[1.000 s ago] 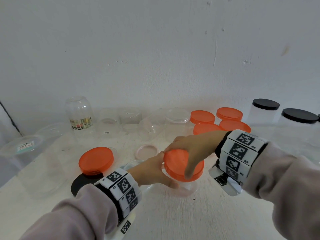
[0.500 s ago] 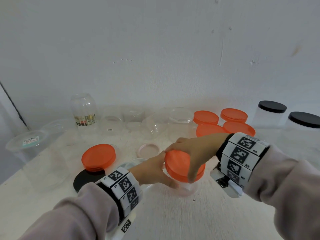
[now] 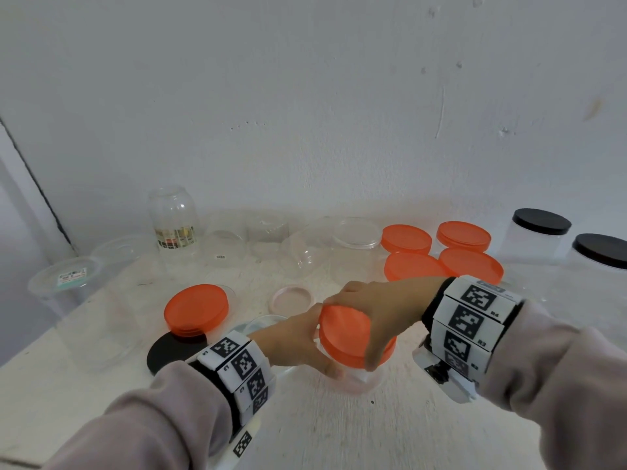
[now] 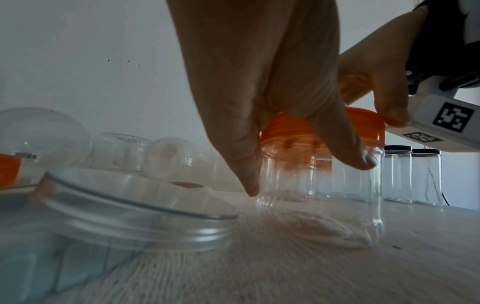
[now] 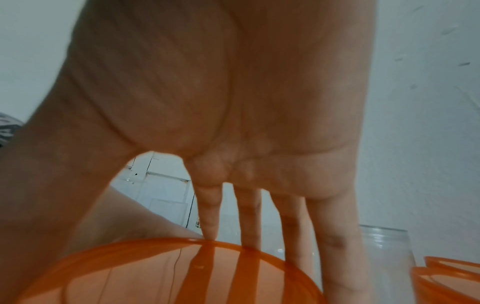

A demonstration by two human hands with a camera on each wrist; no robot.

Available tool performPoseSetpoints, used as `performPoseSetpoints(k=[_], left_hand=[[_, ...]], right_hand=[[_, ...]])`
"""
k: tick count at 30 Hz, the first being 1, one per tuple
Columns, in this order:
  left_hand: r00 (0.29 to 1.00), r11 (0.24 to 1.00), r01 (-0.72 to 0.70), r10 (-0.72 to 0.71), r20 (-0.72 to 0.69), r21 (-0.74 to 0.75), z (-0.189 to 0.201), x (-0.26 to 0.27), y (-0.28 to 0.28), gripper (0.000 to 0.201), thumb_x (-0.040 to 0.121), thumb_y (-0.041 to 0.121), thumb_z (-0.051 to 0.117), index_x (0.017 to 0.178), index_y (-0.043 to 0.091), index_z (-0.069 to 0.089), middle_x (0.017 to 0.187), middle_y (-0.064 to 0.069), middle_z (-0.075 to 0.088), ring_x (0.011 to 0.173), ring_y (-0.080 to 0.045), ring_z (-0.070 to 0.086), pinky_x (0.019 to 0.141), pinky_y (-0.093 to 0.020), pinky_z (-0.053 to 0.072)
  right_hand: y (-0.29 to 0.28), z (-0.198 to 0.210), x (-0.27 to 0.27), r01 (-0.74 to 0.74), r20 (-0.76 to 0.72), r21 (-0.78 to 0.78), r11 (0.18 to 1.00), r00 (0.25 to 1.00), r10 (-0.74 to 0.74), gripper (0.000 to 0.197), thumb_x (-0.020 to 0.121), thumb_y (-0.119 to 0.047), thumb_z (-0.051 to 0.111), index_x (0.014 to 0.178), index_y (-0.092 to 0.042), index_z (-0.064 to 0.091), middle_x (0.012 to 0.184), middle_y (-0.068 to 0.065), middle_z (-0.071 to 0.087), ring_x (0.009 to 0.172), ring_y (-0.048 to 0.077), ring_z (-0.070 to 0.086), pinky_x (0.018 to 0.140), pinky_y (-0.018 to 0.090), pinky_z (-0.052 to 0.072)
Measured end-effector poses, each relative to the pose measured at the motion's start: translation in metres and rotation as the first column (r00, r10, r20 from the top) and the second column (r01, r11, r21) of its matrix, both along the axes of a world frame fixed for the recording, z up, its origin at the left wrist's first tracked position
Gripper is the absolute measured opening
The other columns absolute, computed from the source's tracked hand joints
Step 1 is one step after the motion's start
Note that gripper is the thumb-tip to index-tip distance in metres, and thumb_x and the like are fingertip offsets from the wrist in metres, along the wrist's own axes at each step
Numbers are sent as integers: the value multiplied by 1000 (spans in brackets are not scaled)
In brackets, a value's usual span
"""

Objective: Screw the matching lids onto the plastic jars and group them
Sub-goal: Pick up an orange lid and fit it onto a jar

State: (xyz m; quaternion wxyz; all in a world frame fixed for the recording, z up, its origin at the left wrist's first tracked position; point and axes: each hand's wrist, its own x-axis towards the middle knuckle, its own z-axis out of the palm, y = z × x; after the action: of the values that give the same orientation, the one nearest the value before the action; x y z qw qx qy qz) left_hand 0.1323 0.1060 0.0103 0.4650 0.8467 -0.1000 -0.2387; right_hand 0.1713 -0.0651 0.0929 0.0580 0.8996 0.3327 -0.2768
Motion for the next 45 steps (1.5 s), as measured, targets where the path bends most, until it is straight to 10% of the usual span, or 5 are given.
performPoseSetpoints(k=[10, 19, 29, 37, 45], left_hand=[[1000, 1000, -28, 28, -7, 9, 0, 0, -1, 100, 66, 13, 86, 144, 21, 24, 139, 8, 45, 131, -11, 42, 112, -35, 35], [999, 999, -49, 49, 12, -5, -3, -1, -3, 102, 67, 14, 86, 146, 23, 21, 140, 7, 44, 130, -11, 42, 111, -35, 36], [999, 999, -40, 40, 11, -1, -8, 2, 0, 101, 63, 22, 88, 143, 23, 27, 135, 10, 50, 126, -9, 46, 109, -35, 38], [999, 1000, -29, 29, 31, 11, -9, 4, 0, 101, 65, 20, 87, 144, 22, 24, 137, 7, 46, 128, -12, 45, 109, -37, 38], [999, 1000, -13, 12, 45, 27, -12, 5, 1, 102, 64, 26, 88, 143, 24, 24, 139, 7, 46, 129, -14, 44, 110, -40, 37]], right_hand=[[-5, -16, -5, 81, 148, 55, 995, 985, -89, 111, 57, -88, 57, 144, -27, 25, 130, -2, 36, 103, 19, 43, 80, 34, 41], [-6, 1, -3, -22, 3, 94, 995, 1000, 22, 100, 71, -47, 77, 148, -44, 14, 142, -12, 26, 128, 16, 30, 98, 38, 39], [-7, -17, -10, 74, 181, 111, 991, 979, -93, 102, 65, -84, 56, 145, -28, 27, 132, -1, 34, 114, 20, 36, 85, 36, 39], [-9, -2, -5, 29, -4, 76, 997, 1000, -29, 98, 72, -53, 74, 147, -46, 13, 143, -13, 25, 130, 17, 28, 100, 42, 39], [-7, -11, -9, 104, 125, 71, 992, 986, -113, 104, 65, -80, 62, 148, -36, 16, 135, -4, 32, 120, 21, 38, 93, 38, 41]])
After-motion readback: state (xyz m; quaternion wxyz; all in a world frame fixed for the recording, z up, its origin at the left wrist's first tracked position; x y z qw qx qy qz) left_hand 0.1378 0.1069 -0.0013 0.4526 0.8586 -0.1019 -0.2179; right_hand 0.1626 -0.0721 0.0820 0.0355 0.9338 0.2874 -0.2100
